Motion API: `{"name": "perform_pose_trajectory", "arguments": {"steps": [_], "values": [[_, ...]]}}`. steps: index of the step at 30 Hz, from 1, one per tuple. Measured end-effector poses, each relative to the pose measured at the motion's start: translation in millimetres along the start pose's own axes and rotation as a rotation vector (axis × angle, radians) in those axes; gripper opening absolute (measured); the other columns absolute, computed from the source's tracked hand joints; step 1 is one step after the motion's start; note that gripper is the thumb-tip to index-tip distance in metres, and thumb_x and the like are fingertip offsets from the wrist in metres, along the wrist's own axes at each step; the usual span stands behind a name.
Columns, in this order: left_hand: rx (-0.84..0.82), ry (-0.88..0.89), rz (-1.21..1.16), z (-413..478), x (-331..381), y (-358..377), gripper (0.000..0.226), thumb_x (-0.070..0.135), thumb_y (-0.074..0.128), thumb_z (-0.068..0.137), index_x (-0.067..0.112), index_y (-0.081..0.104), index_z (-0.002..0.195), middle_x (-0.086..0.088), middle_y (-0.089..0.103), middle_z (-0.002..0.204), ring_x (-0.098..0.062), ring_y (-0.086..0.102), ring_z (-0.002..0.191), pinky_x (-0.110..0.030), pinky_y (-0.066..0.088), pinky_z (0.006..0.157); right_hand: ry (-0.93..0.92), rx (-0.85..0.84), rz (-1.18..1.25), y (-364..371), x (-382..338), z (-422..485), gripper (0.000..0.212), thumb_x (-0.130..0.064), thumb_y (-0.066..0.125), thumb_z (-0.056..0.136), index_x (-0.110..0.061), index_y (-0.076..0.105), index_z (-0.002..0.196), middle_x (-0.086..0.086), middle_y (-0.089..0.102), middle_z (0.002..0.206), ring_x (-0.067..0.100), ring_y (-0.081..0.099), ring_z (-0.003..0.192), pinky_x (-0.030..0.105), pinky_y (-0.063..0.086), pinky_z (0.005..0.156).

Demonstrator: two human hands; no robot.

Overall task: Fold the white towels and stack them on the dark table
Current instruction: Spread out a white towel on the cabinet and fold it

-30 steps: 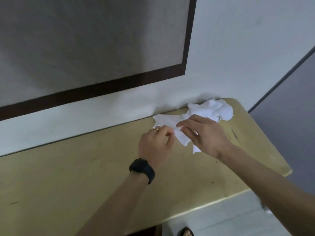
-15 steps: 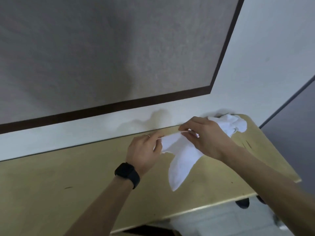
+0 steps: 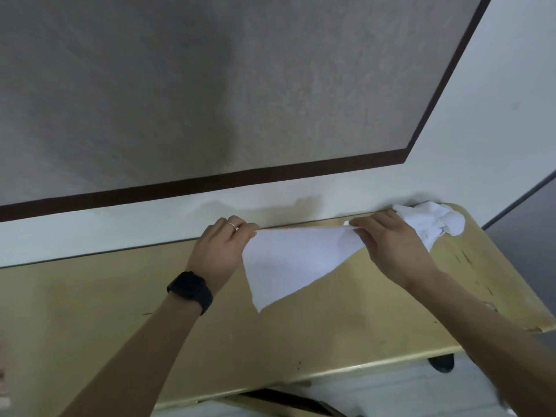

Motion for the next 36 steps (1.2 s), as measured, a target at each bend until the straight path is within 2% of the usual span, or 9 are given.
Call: {"name": "perform_pose_trajectory", "arguments": {"steps": [6, 10, 14, 17, 18, 22, 29, 33, 36], "values": [[0.127, 0.064, 0.031, -28, 6, -6, 0.020, 0.009, 0.057, 0.094, 0.010, 0.070, 0.109, -0.007, 0.065, 0.099, -0.028, 0.059, 0.086, -0.038, 0.050, 0.073, -0.011, 0.118, 0.033, 0, -10, -20, 0.028, -0.024, 0.050, 0.096, -0.011, 0.072, 0.108, 0.001, 0.071, 0.083, 0.028, 0.061, 0.083, 0.036, 0.052, 0.063], [-0.040, 0.033, 0.018, -78, 19, 22, 0.029, 0.006, 0.075, 0.079, 0.016, 0.069, 0.106, -0.005, 0.066, 0.095, -0.027, 0.061, 0.083, -0.035, 0.049, 0.071, 0.014, 0.023, 0.068, 24, -12, -65, 0.016, -0.022, 0.062, 0.094, -0.016, 0.073, 0.104, -0.006, 0.070, 0.081, 0.022, 0.061, 0.083, 0.031, 0.051, 0.059], [-0.239, 0.022, -0.026, -130, 31, 59, 0.029, 0.009, 0.080, 0.072, 0.019, 0.071, 0.097, -0.002, 0.068, 0.089, -0.023, 0.062, 0.080, -0.031, 0.051, 0.067, 0.079, -0.179, 0.106, 66, -13, -125, 0.013, -0.017, 0.076, 0.084, -0.020, 0.074, 0.097, -0.007, 0.072, 0.082, 0.023, 0.064, 0.080, 0.030, 0.052, 0.057], [-0.397, 0.049, -0.075, -162, 43, 76, 0.010, 0.023, 0.062, 0.082, 0.023, 0.070, 0.088, 0.003, 0.068, 0.081, -0.018, 0.062, 0.074, -0.028, 0.051, 0.062, 0.111, -0.401, 0.150, 92, -12, -164, 0.011, -0.027, 0.064, 0.093, -0.023, 0.073, 0.099, -0.007, 0.073, 0.088, 0.022, 0.063, 0.084, 0.032, 0.052, 0.062], [-0.454, 0.030, -0.086, -169, 45, 79, 0.018, 0.027, 0.052, 0.087, 0.024, 0.070, 0.087, 0.005, 0.068, 0.079, -0.018, 0.062, 0.072, -0.028, 0.050, 0.060, 0.144, -0.481, 0.170, 98, -12, -173, 0.015, -0.030, 0.059, 0.095, -0.025, 0.072, 0.101, -0.008, 0.073, 0.092, 0.020, 0.062, 0.087, 0.032, 0.050, 0.065], [-0.692, -0.308, -0.294, -179, 38, 95, 0.026, 0.036, 0.041, 0.102, 0.026, 0.063, 0.111, 0.002, 0.067, 0.096, -0.019, 0.060, 0.087, -0.030, 0.048, 0.072, 0.302, -0.698, 0.242, 112, -10, -185, 0.019, -0.036, 0.055, 0.098, -0.030, 0.070, 0.109, -0.011, 0.071, 0.098, 0.010, 0.058, 0.093, 0.024, 0.042, 0.074], [-0.451, -0.764, -0.620, -130, 7, 117, 0.009, 0.032, 0.060, 0.095, 0.027, 0.065, 0.100, 0.011, 0.063, 0.093, -0.010, 0.058, 0.082, -0.016, 0.042, 0.062, 0.823, -0.463, 0.526, 127, 13, -138, 0.009, -0.037, 0.064, 0.093, -0.032, 0.063, 0.100, -0.012, 0.068, 0.090, -0.001, 0.060, 0.083, 0.014, 0.042, 0.066], [-0.402, -0.853, -0.609, -107, -9, 140, 0.013, 0.035, 0.061, 0.094, 0.028, 0.068, 0.102, 0.008, 0.063, 0.095, -0.010, 0.058, 0.080, -0.022, 0.043, 0.065, 0.910, -0.369, 0.509, 149, 23, -118, 0.017, -0.038, 0.059, 0.095, -0.028, 0.065, 0.108, -0.013, 0.067, 0.091, -0.006, 0.057, 0.081, 0.010, 0.038, 0.066], [-0.436, -0.864, -0.542, -105, -20, 160, 0.016, 0.037, 0.059, 0.095, 0.032, 0.068, 0.107, 0.007, 0.065, 0.100, -0.014, 0.060, 0.087, -0.026, 0.045, 0.073, 0.930, -0.354, 0.491, 167, 26, -113, 0.021, -0.037, 0.058, 0.095, -0.027, 0.068, 0.110, -0.011, 0.068, 0.092, 0.006, 0.060, 0.085, 0.020, 0.041, 0.073]]}}
Point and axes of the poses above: each hand's wrist, its own z-axis towards the middle knuckle, its own y-axis out of the palm, x = y × z, the point moved 4 cm from there along z, towards the middle knuckle
